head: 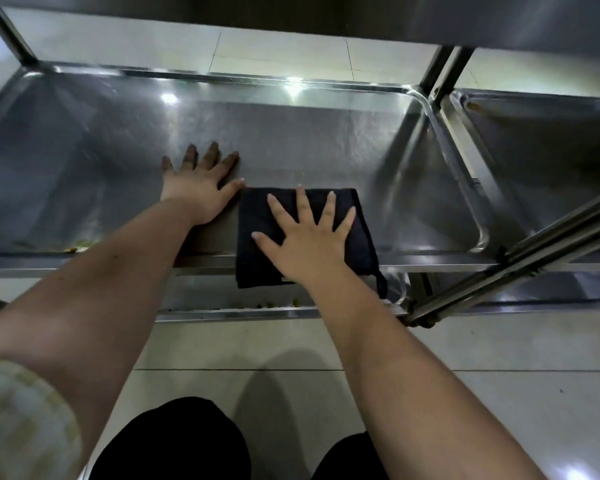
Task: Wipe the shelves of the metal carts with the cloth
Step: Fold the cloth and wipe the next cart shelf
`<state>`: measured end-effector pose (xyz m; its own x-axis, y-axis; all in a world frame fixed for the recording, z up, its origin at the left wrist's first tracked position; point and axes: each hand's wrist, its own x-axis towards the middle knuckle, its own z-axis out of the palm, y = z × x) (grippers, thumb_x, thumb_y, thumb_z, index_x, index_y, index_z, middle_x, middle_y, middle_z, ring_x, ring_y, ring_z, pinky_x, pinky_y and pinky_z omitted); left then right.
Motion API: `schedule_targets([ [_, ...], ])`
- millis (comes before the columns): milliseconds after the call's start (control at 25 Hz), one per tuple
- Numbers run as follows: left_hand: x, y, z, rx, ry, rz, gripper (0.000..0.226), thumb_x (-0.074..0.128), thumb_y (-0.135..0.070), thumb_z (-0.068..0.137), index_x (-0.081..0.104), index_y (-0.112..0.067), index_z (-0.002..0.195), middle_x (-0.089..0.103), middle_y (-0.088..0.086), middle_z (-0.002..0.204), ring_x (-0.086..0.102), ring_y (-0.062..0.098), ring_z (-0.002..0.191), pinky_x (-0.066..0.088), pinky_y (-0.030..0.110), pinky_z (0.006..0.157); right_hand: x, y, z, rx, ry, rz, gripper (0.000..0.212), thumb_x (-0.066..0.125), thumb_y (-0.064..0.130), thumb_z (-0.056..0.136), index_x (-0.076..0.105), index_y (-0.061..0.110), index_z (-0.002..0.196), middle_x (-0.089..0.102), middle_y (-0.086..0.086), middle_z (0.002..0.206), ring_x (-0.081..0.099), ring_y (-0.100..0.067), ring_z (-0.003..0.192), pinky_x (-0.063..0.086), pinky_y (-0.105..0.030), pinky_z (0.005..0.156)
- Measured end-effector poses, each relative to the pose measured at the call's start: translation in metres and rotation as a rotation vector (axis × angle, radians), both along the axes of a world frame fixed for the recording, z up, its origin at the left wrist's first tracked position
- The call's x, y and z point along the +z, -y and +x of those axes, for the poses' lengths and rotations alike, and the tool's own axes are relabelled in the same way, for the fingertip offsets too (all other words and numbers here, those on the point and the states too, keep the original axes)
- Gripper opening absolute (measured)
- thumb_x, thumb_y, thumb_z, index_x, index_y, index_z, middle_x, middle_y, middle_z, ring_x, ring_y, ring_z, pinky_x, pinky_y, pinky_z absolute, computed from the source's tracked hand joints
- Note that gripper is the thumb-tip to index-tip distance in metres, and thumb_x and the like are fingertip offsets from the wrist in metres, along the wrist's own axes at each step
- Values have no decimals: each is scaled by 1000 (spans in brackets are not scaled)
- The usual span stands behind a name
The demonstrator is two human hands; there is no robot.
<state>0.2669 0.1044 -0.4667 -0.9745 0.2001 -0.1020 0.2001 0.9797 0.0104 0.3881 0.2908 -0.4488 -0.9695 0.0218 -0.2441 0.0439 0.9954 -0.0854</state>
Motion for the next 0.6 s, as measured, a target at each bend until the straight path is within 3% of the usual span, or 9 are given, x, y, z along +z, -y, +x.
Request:
schedule_targets([
  [80,-1,0,0,-1,7,17,63,17,-68,94,2,-48,152,-3,-9,164,-1,27,150,5,64,114,1,-16,-4,-4,0,-17,74,16,85,81,-4,57,147,-13,12,162,-22,-40,144,-17,-71,104],
  [200,0,2,-1,2,16,43,63,18,-69,93,3,-49,151,-3,-9,164,-2,26,150,2,63,115,0,-100,-3,-196,-34,21,76,16,89,77,-1,60,145,-9,15,162,-16,-36,147,-13,-70,108],
  [360,0,0,-1,-3,4,39,63,18,-69,94,4,-48,152,-2,-8,164,-2,28,150,0,65,113,10,-189,8,-434,65,32,80,10,91,73,-5,60,145,-14,15,162,-15,-36,147,-9,-68,111],
  [480,-1,-1,0,-6,1,27,64,17,-68,94,3,-46,152,-3,-7,164,-2,30,150,1,66,112,7,-158,2,-419,35,37,77,11,87,79,-7,55,147,-17,9,162,-16,-42,145,-7,-70,109],
  [600,-1,-1,-1,-7,3,40,62,19,-67,95,5,-47,152,-1,-7,164,-1,29,150,2,66,113,-3,-52,-5,-174,-16,45,77,13,85,82,-8,52,148,-16,5,162,-19,-47,143,-11,-71,106],
])
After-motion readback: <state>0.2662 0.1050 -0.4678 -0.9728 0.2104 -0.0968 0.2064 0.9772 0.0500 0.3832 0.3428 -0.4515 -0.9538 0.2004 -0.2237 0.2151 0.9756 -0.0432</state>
